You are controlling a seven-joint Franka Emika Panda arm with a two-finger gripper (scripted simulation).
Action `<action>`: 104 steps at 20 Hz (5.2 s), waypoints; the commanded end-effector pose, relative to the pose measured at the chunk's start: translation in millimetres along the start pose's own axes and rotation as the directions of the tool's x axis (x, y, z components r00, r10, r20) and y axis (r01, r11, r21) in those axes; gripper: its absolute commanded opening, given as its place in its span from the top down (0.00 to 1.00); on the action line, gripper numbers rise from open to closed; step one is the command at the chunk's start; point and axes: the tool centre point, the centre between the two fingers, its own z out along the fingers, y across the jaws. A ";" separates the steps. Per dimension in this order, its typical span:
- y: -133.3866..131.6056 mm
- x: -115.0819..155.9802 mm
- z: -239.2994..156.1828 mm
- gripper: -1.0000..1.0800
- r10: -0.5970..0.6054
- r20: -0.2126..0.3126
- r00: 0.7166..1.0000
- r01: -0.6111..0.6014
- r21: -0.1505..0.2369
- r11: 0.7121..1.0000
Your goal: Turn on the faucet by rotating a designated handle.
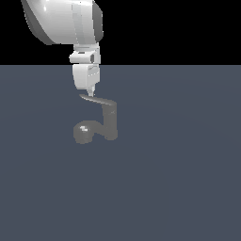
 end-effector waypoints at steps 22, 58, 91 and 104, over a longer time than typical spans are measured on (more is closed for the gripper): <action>33.8 -9.1 4.8 1.00 0.020 -0.011 1.000 -0.020 0.008 1.000; 114.5 13.8 4.9 1.00 0.023 -0.011 1.000 -0.022 0.010 1.000; 144.1 90.8 2.8 1.00 -0.010 -0.006 1.000 0.010 0.011 1.000; 123.1 132.5 3.1 1.00 0.007 -0.009 1.000 -0.007 0.010 1.000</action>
